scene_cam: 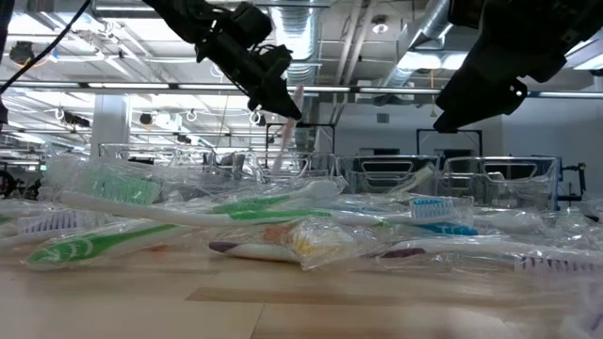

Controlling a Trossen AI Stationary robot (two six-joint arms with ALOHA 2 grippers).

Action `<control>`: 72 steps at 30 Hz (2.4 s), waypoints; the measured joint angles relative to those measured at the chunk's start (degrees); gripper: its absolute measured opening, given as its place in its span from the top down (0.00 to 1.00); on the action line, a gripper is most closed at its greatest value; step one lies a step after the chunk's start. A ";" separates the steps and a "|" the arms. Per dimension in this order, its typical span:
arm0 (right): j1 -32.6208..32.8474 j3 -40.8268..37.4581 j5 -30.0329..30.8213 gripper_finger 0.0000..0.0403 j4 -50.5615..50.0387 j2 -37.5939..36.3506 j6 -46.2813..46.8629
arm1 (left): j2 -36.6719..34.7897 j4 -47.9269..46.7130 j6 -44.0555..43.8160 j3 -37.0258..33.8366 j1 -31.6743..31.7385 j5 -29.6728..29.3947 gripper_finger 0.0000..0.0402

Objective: Pick & Place Toothbrushes
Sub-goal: Put the orange toothbrush into the middle left transparent bin, then put the green toothbrush into the middle right transparent bin

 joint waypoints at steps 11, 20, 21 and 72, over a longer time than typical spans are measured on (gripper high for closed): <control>0.02 0.01 0.00 0.34 0.00 0.00 -0.11 | 2.15 0.48 -0.19 -0.02 1.61 0.08 0.95; 0.01 0.01 0.00 0.34 0.00 0.00 -0.09 | 2.15 0.31 -2.97 -0.02 2.14 -0.02 0.92; 0.01 0.01 0.00 0.34 0.00 0.00 -0.09 | 2.15 0.31 -2.97 -0.02 2.14 -0.02 0.91; 0.02 0.03 0.00 0.34 0.00 0.00 -0.09 | 2.15 -1.70 -2.99 0.00 1.14 -6.51 0.42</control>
